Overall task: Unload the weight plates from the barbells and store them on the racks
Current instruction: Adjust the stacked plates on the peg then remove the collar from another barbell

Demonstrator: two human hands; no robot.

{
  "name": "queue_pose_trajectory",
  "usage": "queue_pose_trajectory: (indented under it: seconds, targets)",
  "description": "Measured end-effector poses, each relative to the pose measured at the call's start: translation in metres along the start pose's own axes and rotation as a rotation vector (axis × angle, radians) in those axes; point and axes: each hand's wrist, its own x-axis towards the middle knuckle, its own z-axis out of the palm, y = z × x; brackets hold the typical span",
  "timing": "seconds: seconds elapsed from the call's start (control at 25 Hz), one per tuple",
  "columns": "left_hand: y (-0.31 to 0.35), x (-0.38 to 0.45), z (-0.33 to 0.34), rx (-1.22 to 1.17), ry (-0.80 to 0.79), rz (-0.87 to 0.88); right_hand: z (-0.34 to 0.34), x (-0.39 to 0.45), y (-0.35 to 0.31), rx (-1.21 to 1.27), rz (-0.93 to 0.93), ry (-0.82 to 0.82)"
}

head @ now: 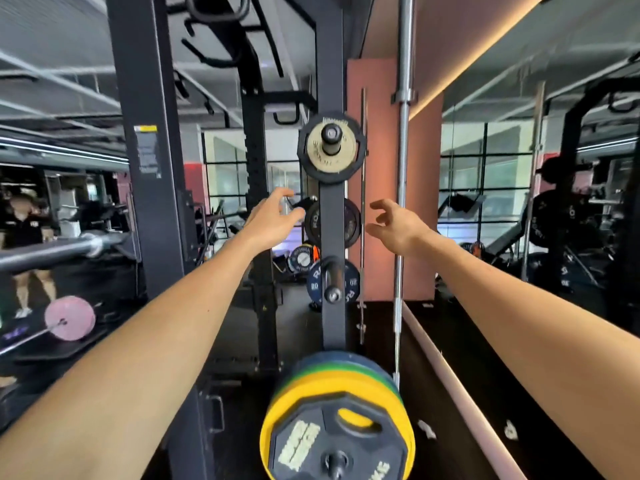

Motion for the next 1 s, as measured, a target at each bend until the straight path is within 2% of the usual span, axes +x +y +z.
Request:
queue_pose_trajectory:
  seconds: [0.36, 0.68, 0.88, 1.0]
  targets:
    - [0.045, 0.070, -0.034, 0.097, 0.118, 0.082, -0.061, 0.069, -0.022, -0.056, -0.103, 0.091]
    - [0.000, 0.173, -0.009, 0.187, 0.125, 0.058, -0.048, 0.161, 0.002, -0.129, -0.068, 0.147]
    - [-0.022, 0.265, 0.022, 0.204, 0.134, 0.105, -0.030, 0.242, 0.019, -0.138, -0.044, 0.179]
    - [-0.029, 0.307, 0.037, 0.291, 0.141, 0.152, -0.019, 0.277, 0.027, -0.132, -0.042, 0.184]
